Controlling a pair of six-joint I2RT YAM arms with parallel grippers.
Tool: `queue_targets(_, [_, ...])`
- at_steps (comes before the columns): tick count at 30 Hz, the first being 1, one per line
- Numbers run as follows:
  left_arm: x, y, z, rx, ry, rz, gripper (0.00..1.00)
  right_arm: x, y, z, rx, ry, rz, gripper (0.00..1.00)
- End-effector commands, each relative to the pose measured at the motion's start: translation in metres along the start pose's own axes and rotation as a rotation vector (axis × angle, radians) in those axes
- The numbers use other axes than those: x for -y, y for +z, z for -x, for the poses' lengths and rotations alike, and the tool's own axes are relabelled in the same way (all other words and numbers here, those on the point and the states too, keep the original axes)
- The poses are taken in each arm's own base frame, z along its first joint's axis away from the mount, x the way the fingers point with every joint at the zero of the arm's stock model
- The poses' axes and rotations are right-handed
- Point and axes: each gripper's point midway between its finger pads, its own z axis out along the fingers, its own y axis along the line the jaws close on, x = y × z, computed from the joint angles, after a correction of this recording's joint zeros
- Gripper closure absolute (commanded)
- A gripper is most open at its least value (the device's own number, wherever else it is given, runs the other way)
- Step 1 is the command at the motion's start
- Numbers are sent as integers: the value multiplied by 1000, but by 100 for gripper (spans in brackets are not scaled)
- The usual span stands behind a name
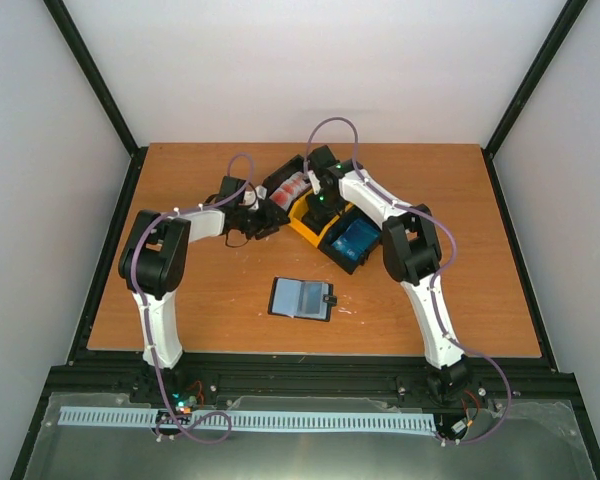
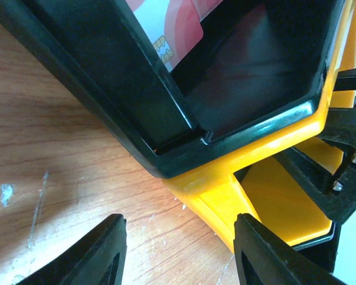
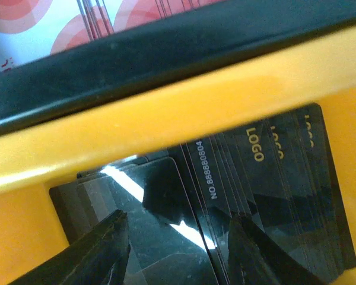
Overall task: Put the credit cards into the card holder
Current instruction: Pick up the credit card from the storage box.
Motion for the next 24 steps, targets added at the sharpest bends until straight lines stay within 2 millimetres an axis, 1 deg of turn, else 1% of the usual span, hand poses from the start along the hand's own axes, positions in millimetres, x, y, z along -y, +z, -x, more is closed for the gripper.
queue_targets(1, [6, 3, 8, 32, 17, -7, 49, 3, 15, -6, -41, -19, -7, 53])
queue_targets(5, [7, 9, 6, 22, 21, -15, 54, 7, 23, -6, -44, -44, -49, 53])
queue_targets(9, [9, 10, 6, 19, 26, -17, 58, 3, 26, -7, -48, -68, -37, 53])
queue_targets(11, [9, 11, 7, 17, 27, -14, 58, -2, 27, -9, -56, -77, -6, 54])
queue_targets(16, [11, 13, 8, 4, 34, -18, 60, -26, 23, -17, -87, -87, 129, 55])
queue_targets(20, [7, 16, 8, -6, 31, -9, 62, -33, 18, -21, -100, -86, 172, 55])
queue_targets(24, [8, 17, 9, -11, 40, -7, 64, -40, 13, -19, -101, -82, 209, 55])
